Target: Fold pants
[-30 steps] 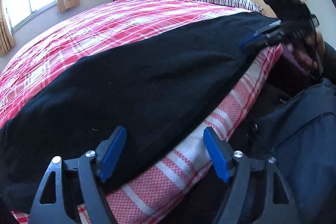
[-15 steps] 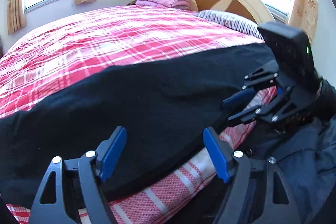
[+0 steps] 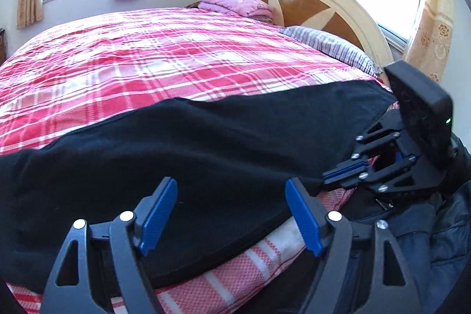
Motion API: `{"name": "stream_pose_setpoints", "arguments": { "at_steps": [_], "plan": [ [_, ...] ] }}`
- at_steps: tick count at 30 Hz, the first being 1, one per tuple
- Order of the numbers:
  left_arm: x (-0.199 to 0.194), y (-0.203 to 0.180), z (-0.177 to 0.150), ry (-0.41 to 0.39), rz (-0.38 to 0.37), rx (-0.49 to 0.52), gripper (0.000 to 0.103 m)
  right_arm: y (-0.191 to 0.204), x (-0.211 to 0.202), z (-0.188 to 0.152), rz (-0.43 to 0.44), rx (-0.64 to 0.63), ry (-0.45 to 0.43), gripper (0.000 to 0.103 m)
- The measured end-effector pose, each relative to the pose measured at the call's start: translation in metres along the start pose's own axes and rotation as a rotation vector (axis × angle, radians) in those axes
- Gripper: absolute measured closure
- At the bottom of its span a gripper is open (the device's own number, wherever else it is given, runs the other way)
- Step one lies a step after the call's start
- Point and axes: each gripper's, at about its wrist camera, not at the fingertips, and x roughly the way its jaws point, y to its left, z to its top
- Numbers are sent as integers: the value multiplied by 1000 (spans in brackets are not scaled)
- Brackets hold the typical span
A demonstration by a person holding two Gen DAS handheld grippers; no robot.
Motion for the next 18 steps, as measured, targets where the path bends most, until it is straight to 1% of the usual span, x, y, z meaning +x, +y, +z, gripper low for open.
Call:
{"name": "stream_pose_setpoints", "arguments": {
  "at_steps": [3, 4, 6, 7, 8, 9, 10, 12, 13, 14, 16, 18],
  "plan": [
    [11, -4, 0, 18, -11, 21, 24, -3, -1, 6, 25, -27, 2, 99],
    [14, -6, 0, 27, -17, 27, 24, -9, -6, 11, 52, -4, -2, 99],
    [20, -8, -2, 45, -25, 37, 24, -26, -19, 21, 140, 66, -32, 96],
    [23, -8, -4, 55, -31, 38, 24, -36, -24, 28, 179, 106, -50, 91],
    [25, -8, -5, 59, -34, 37, 24, -48, -27, 37, 210, 151, -64, 84],
    [26, -8, -7, 55, -32, 35, 24, -62, -29, 47, 235, 202, -82, 81],
    [25, -8, -8, 49, -32, 38, 21, -72, -29, 58, 255, 240, -96, 76],
    [25, -10, -10, 44, -37, 41, 17, -95, -22, 81, 321, 326, -110, 76],
    [26, -13, -11, 49, -37, 48, 12, -104, -15, 93, 344, 367, -115, 76],
    [27, -16, -12, 62, -35, 66, 10, -108, -8, 104, 351, 391, -116, 76],
    [28, -24, -15, 73, -12, 107, 10, -120, 13, 125, 363, 438, -109, 76],
    [29, -28, -17, 82, -13, 119, 9, -129, 34, 141, 401, 495, -88, 76]
  ]
}}
